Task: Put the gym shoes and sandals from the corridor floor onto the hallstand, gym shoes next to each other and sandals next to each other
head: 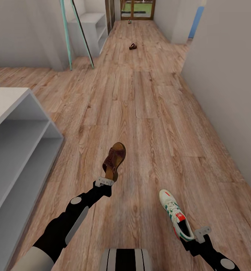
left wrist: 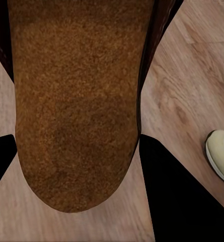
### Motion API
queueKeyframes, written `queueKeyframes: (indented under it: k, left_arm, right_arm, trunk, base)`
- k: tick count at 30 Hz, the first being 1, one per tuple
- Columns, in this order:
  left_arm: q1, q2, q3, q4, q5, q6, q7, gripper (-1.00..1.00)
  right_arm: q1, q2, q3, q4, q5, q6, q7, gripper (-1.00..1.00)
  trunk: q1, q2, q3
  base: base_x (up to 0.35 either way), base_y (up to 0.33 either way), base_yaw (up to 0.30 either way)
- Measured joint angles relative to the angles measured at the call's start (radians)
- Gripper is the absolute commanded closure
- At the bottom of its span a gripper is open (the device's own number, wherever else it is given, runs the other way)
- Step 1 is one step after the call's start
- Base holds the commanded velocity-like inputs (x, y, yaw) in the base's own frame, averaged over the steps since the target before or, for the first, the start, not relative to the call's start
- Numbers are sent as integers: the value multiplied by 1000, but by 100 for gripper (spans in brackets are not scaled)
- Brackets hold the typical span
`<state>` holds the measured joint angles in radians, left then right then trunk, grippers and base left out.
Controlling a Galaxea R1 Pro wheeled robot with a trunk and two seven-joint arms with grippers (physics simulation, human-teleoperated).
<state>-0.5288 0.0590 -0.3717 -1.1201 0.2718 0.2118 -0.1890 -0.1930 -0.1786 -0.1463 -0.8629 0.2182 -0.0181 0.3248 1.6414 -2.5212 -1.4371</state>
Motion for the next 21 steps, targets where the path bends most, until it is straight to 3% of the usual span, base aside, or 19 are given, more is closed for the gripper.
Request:
queueKeyframes:
  k: [21]
  left_arm:
    - [0, 1, 0, 0, 0, -3, 0, 100]
  right_arm:
    - [0, -1, 0, 0, 0, 0, 0, -100]
  trunk:
    - [0, 0, 0]
  base:
    - [24, 0, 0]
